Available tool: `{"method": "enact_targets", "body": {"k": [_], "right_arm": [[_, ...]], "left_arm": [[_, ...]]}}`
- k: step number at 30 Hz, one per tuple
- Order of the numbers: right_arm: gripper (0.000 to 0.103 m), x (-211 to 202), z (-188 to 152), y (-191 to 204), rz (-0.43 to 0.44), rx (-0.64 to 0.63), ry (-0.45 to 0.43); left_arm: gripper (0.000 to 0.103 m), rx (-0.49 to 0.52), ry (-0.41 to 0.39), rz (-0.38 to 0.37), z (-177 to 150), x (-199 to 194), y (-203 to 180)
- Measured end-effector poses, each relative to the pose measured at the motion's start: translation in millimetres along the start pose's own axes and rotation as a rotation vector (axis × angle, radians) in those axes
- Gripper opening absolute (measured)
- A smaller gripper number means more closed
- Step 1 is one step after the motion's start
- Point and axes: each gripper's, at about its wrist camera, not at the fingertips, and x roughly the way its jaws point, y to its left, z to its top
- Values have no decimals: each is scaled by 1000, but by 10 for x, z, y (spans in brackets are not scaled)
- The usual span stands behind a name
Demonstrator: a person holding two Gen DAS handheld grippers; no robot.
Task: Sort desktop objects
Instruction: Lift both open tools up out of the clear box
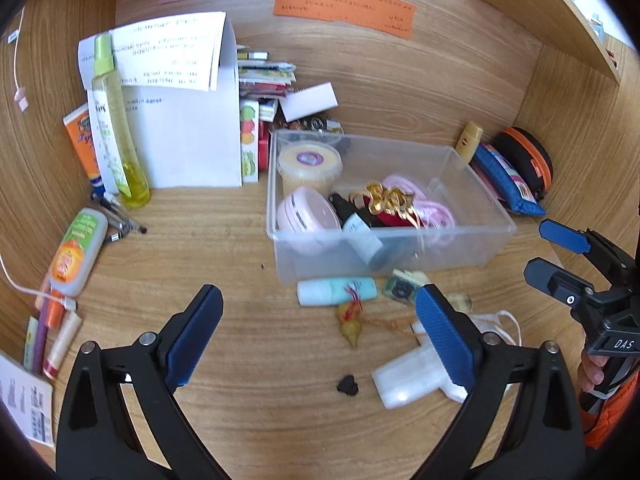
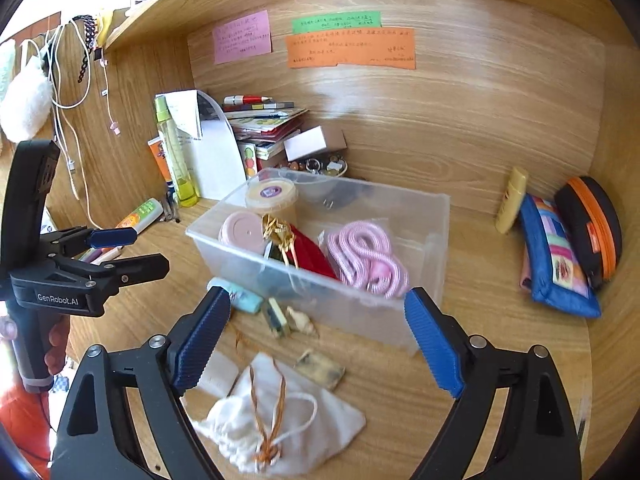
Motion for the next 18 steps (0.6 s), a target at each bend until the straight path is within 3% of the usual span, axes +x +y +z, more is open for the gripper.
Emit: {"method": "enact_targets", "body": {"k": [10,18], "right_arm": [[87,-31,-342,-28,7,40,52],[87,-41,-420,-77,-14,40,61]], "left_arm": [[98,2,41,-44,-279,22,-197],[99,-8,91,-108,-370,209,-399]]}}
